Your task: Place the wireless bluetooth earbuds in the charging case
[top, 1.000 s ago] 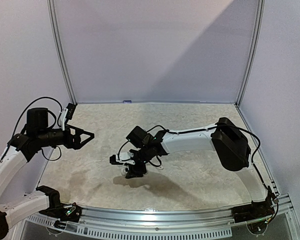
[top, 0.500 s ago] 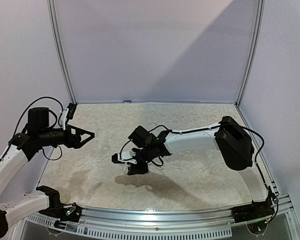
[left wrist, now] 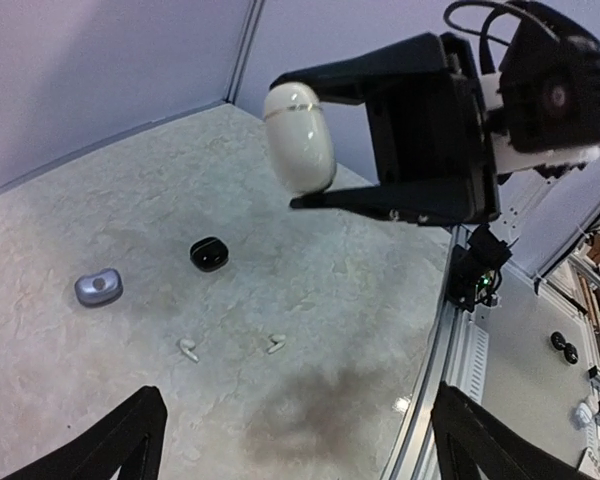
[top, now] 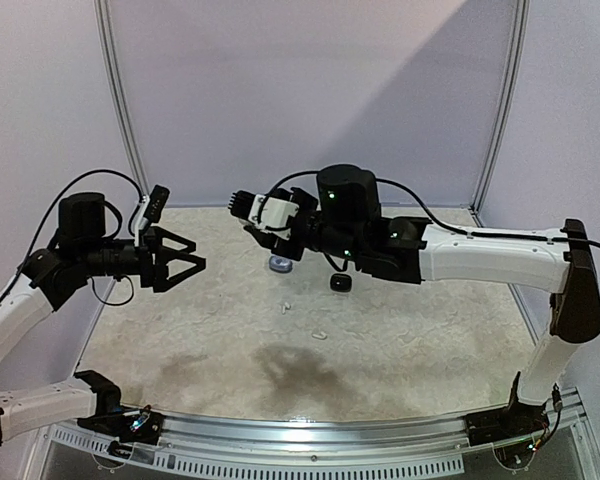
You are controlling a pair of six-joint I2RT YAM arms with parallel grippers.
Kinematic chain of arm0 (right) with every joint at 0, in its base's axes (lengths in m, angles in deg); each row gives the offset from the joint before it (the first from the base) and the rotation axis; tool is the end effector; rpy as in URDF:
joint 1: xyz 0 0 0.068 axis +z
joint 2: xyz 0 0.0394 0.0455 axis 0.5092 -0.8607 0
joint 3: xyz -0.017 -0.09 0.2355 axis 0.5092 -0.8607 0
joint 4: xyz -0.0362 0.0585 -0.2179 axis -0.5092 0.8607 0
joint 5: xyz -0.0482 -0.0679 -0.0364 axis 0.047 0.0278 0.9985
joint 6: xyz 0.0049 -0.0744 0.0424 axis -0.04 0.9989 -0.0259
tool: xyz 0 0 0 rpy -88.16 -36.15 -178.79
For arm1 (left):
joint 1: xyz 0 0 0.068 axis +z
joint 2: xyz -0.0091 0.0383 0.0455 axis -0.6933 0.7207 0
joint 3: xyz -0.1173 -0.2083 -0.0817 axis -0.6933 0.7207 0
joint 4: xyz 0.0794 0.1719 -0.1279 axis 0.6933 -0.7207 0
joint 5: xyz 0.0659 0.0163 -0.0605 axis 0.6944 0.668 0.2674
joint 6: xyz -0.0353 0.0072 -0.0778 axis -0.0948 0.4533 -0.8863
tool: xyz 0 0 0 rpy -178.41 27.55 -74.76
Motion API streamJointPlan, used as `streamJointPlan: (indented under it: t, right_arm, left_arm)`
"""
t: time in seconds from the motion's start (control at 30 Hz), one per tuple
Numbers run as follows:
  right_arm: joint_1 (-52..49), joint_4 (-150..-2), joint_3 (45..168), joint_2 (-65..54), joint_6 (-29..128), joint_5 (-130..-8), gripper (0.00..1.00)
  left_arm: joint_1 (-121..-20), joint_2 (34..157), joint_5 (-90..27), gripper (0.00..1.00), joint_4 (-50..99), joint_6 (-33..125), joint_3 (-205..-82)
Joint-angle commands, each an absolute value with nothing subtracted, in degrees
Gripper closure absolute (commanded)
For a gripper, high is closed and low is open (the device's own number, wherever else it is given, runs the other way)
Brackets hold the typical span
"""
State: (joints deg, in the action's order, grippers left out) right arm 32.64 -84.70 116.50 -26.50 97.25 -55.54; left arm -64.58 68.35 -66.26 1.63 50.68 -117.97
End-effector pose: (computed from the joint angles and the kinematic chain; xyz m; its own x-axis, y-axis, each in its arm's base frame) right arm 0.2036 0.3861 0.3280 0.4976 -0.4521 -0.7402 -0.6806 0.3256 -0.6564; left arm 0.1595 -0.1154 0.2967 -0.4707 0.0815 -0.8785 0.7937 0.4740 -0.3813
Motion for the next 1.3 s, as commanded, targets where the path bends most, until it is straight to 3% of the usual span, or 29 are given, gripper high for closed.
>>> streamJointPlan:
  t: [0.0, 0.4, 0.6, 0.93, 1.2, 1.27]
  right_arm:
    - [34.96, -86.19, 116.96, -27.23, 105.24, -50.96, 0.75]
    - [38.25, -86.43, 119.16, -27.40, 111.50, -55.89, 0.75]
    - [38.81, -86.05, 119.29, -27.66, 112.37, -57.93, 0.75]
    - [39.09, -87.44, 120.27, -27.71, 112.13, -57.89, 0.77]
    - [39.10, -89.85, 120.64, -27.91, 111.72, -54.75, 0.79]
    - [39.15, -90.22, 120.65, -27.85, 111.61, -54.52, 0.79]
  left_arm:
    - [-68.33, 71.20, -65.34, 0.06, 6.54, 48.63, -122.33]
    - [-72.06, 76.30, -61.30, 0.13, 11.91, 45.39, -124.66]
    - [-72.35, 76.61, -62.77, 0.26, 18.75, 41.25, -123.63]
    - [-73.04, 77.01, -64.43, 0.56, 19.63, 41.43, -123.08]
    - [-73.69, 77.39, -69.03, 0.52, 21.11, 42.29, -123.08]
    - [-73.69, 77.47, -68.95, 0.56, 21.06, 42.20, -123.16]
